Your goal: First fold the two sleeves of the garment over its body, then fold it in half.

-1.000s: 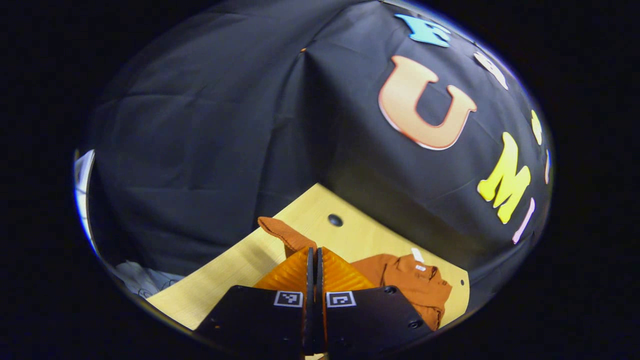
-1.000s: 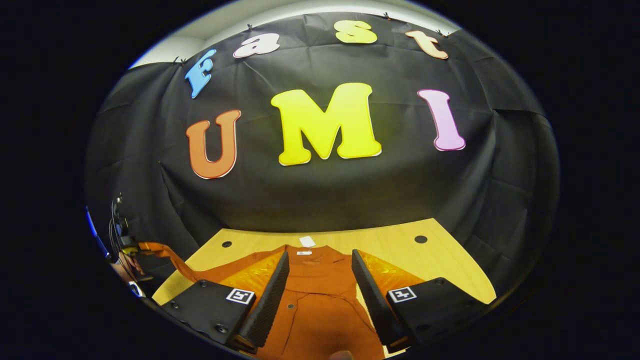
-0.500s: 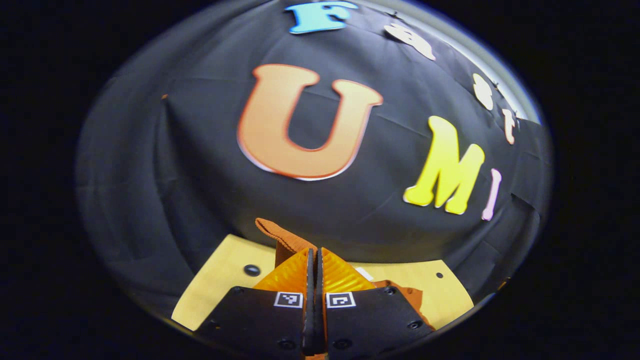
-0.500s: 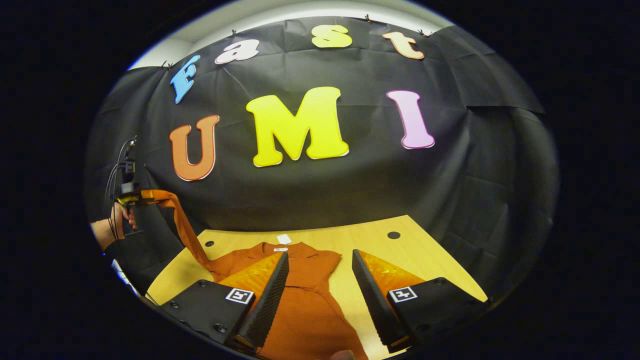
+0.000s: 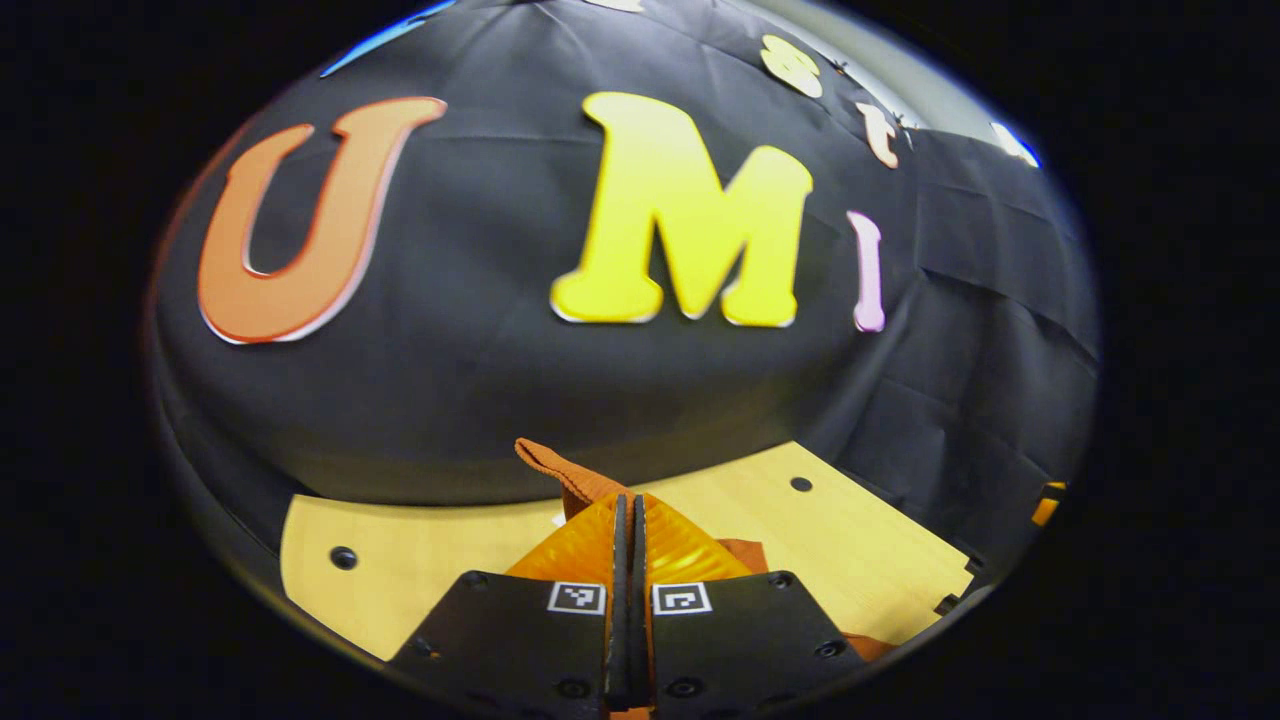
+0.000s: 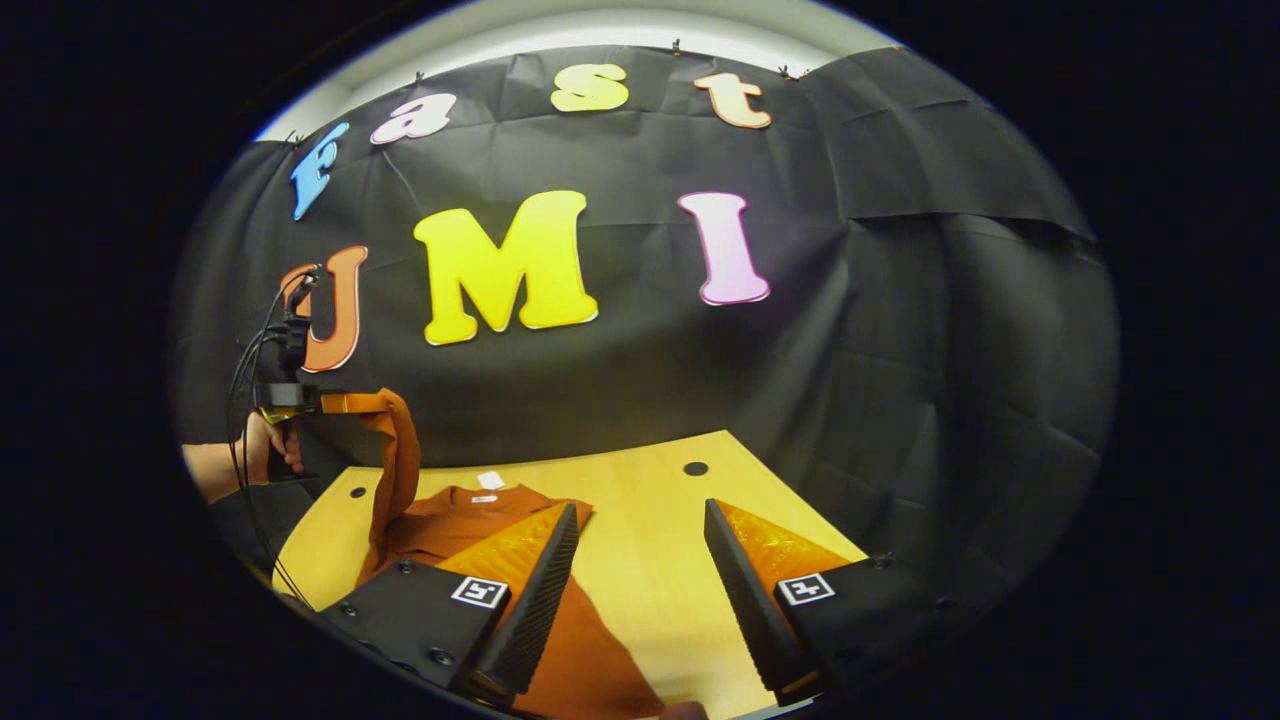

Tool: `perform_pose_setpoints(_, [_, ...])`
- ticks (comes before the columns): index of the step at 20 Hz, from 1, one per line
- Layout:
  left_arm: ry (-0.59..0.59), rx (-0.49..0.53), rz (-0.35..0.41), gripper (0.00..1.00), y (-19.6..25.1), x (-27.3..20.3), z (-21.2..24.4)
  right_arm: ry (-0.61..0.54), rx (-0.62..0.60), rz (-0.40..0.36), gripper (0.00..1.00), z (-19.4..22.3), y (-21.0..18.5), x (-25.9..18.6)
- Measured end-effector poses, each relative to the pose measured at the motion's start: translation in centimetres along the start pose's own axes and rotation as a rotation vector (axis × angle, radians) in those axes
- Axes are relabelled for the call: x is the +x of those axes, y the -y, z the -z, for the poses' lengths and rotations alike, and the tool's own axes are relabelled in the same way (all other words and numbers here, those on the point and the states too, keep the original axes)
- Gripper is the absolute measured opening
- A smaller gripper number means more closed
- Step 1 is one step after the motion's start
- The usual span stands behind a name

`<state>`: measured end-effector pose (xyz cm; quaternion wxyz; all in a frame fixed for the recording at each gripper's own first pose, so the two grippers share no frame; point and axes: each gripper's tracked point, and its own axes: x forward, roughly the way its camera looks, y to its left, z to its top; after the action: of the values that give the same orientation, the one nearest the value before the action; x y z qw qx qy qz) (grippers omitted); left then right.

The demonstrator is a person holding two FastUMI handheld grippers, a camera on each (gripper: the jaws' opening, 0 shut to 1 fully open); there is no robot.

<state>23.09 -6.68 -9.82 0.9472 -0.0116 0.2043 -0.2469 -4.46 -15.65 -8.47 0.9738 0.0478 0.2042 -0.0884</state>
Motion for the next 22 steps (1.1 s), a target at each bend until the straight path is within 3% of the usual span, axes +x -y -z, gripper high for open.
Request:
perform_pose_setpoints(4, [-0.109,0.062,0.084,0.03,6.4,5.1,6.5,-0.011,0.000,0.092,0.82,0.6,4.0,-2.2])
perform_pose_setpoints(10, [-0.299,0.151,0.108,0.03,11.6,10.4,16.6,-0.041,0.043,0.190,0.82,1.8,7.7,-3.9])
perform_pose_setpoints(14, [-0.323,0.208,0.122,0.03,14.7,12.2,18.7,-0.053,0.046,0.219,0.82,2.3,8.6,-4.5])
perform_pose_setpoints(20, [-0.374,0.301,0.067,0.04,15.1,14.4,22.1,-0.081,0.047,0.231,0.82,3.0,9.4,-4.7])
perform_pose_setpoints(22, [-0.404,0.291,0.100,0.06,16.2,14.5,23.5,-0.086,0.042,0.231,0.82,3.0,9.5,-4.8])
